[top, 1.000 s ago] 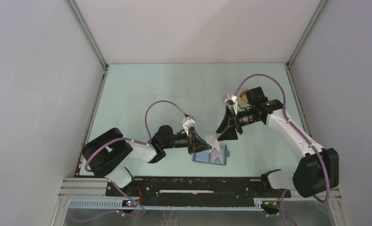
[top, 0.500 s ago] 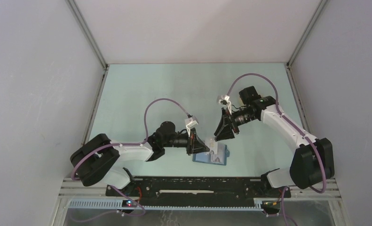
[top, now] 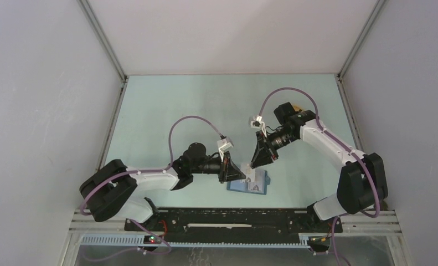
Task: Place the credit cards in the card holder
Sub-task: Pick up the credit card from the storage box, then insert the credit card into the card holder.
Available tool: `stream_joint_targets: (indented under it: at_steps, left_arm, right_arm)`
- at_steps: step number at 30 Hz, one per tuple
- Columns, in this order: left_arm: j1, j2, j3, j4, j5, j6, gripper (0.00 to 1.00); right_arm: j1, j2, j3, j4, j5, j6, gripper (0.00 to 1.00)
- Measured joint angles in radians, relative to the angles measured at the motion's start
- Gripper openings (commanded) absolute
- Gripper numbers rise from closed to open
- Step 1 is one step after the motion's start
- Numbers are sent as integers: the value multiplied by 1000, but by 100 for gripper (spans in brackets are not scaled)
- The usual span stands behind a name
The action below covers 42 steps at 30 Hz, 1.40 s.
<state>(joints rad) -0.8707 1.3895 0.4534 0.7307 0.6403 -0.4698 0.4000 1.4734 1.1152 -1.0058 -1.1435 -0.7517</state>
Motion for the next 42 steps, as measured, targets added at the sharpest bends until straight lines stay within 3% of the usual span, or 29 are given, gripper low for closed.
stream_joint_targets:
  at_steps: [3,5,6,10,13,17,25,33,42]
  left_arm:
    - [0,-4,0,0,0,0,0]
    - [0,-5,0,-1,0,0,0]
    - [0,-5,0,-1,-1,0,1]
    - [0,-10,0,-5,-9,3,31]
    - [1,-29,-2,-16,-42,7,44]
    - [7,-119,-34,-39,-126,8,46]
    - [8,-240,-135,-118,-344,-29,49]
    - [9,-247,-175,-214,-517,-162,58]
    - [9,-126,-191,-171,-569,-275,57]
  right_arm:
    - [1,5,0,-7,3,-2,19]
    - [1,7,0,-8,5,-3,0]
    - [1,8,0,-7,6,-7,0]
    - [1,14,8,-18,5,-13,0]
    - [-3,19,10,-26,-2,-13,0]
    - [-40,47,4,-11,-26,26,0]
    - [-163,-34,-254,338,37,427,0]
    - [-165,-195,-423,588,158,789,0]
    - [-206,-98,-475,658,230,922,0]
